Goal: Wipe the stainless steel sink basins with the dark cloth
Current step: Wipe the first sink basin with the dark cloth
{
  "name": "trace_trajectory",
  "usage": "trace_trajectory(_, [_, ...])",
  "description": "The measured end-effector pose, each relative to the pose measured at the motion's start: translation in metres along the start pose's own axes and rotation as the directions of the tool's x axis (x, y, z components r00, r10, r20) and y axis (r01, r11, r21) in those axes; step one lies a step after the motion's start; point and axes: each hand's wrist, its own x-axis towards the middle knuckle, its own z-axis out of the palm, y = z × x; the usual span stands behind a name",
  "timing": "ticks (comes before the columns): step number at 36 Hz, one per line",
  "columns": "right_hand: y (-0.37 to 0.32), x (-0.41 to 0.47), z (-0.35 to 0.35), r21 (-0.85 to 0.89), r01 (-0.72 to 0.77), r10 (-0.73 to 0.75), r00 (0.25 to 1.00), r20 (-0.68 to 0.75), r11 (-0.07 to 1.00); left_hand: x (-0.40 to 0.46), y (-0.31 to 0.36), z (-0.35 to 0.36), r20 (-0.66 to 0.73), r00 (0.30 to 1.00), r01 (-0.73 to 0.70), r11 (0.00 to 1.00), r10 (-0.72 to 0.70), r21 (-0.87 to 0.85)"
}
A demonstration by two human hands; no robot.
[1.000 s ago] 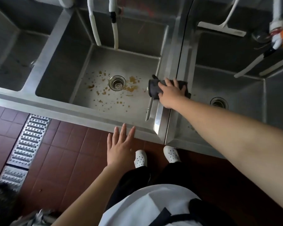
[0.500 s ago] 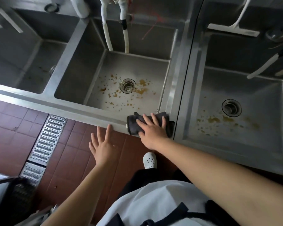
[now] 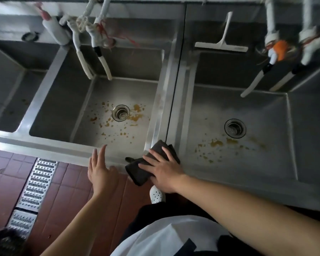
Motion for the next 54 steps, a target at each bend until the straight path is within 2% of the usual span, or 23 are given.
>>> trace_trajectory(5, [0.057,-0.074,0.006,0.074,-0.020,0.018,0.999,0.030,0.997,-0.006,0.063,0.032,0.096,0.991,-0.091,0.996,0.088,0.026])
trace_trajectory(8, [0.089,-0.114,0.007,0.281,-0.176,0.176,0.984,0.024,0.943,-0.005,0.097,0.063,0.188,0.971,-0.169,0.979,0.146,0.111])
trace_trajectory(10, [0.112,-0.134,0.004,0.458,-0.295,0.325,0.946,0.013,0.839,-0.002,0.117,0.086,0.263,0.947,-0.237,0.953,0.183,0.190])
trace_trajectory(12, [0.135,-0.146,-0.005,0.650,-0.399,0.486,0.873,0.051,0.647,0.003,0.136,0.108,0.336,0.917,-0.312,0.913,0.216,0.262])
trace_trajectory(14, [0.158,-0.150,-0.018,0.897,-0.365,0.602,0.784,0.152,0.248,0.009,0.153,0.128,0.386,0.885,-0.389,0.869,0.260,0.306])
trace_trajectory(16, [0.184,-0.148,-0.031,0.968,-0.230,0.635,0.734,0.239,-0.098,0.018,0.169,0.143,0.409,0.859,-0.455,0.825,0.308,0.334])
trace_trajectory(17, [0.199,-0.147,-0.035,0.963,-0.195,0.645,0.715,0.269,-0.185,0.024,0.177,0.149,0.414,0.850,-0.479,0.804,0.326,0.352])
trace_trajectory(19, [0.225,-0.143,-0.038,0.952,-0.193,0.656,0.691,0.303,-0.237,0.040,0.194,0.161,0.411,0.841,-0.510,0.768,0.352,0.386])
trace_trajectory(21, [0.249,-0.135,-0.033,0.954,-0.202,0.683,0.666,0.300,-0.222,0.060,0.210,0.171,0.391,0.846,-0.513,0.750,0.361,0.418])
trace_trajectory(25, [0.285,-0.107,-0.023,0.940,-0.325,0.739,0.607,0.290,-0.103,0.100,0.232,0.182,0.328,0.864,-0.502,0.718,0.383,0.483])
trace_trajectory(30, [0.327,-0.045,-0.003,0.855,-0.430,0.719,0.491,0.491,-0.290,0.126,0.236,0.199,0.351,0.831,-0.555,0.673,0.431,0.488])
trace_trajectory(32, [0.342,-0.017,-0.006,0.855,-0.444,0.743,0.470,0.476,-0.266,0.125,0.232,0.204,0.291,0.835,-0.549,0.687,0.466,0.475])
trace_trajectory(34, [0.355,0.014,-0.015,0.909,-0.404,0.830,0.470,0.301,-0.101,0.127,0.229,0.207,0.249,0.829,-0.556,0.697,0.500,0.452])
trace_trajectory(36, [0.365,0.042,-0.027,0.924,-0.328,0.861,0.509,-0.001,0.195,0.129,0.227,0.209,0.229,0.824,-0.563,0.705,0.518,0.433])
trace_trajectory(37, [0.368,0.054,-0.032,0.903,-0.266,0.825,0.546,-0.147,0.337,0.130,0.226,0.209,0.221,0.826,-0.561,0.712,0.519,0.422])
trace_trajectory(39, [0.377,0.077,-0.030,0.753,-0.230,0.697,0.604,-0.386,0.617,0.131,0.226,0.210,0.210,0.830,-0.555,0.726,0.517,0.406])
trace_trajectory(40, [0.381,0.088,-0.025,0.636,-0.274,0.633,0.635,-0.443,0.721,0.130,0.226,0.211,0.201,0.830,-0.555,0.730,0.521,0.399])
trace_trajectory(41, [0.384,0.098,-0.016,0.539,-0.329,0.595,0.668,-0.447,0.775,0.130,0.226,0.211,0.189,0.829,-0.554,0.733,0.526,0.394])
trace_trajectory(42, [0.385,0.107,-0.006,0.476,-0.385,0.584,0.709,-0.396,0.790,0.129,0.226,0.211,0.176,0.830,-0.553,0.736,0.530,0.390])
trace_trajectory(44, [0.382,0.115,0.022,0.403,-0.495,0.597,0.782,-0.181,0.770,0.129,0.227,0.211,0.161,0.830,-0.552,0.742,0.534,0.381])
trace_trajectory(46, [0.372,0.111,0.056,0.279,-0.575,0.602,0.799,-0.013,0.769,0.128,0.228,0.211,0.158,0.830,-0.551,0.744,0.534,0.379])
trace_trajectory(48, [0.363,0.104,0.078,0.192,-0.591,0.601,0.799,0.005,0.784,0.127,0.228,0.211,0.155,0.829,-0.553,0.745,0.537,0.373])
trace_trajectory(54, [0.378,0.140,0.071,0.272,-0.676,0.699,0.715,0.017,0.685,0.127,0.231,0.210,0.159,0.836,-0.545,0.759,0.526,0.356])
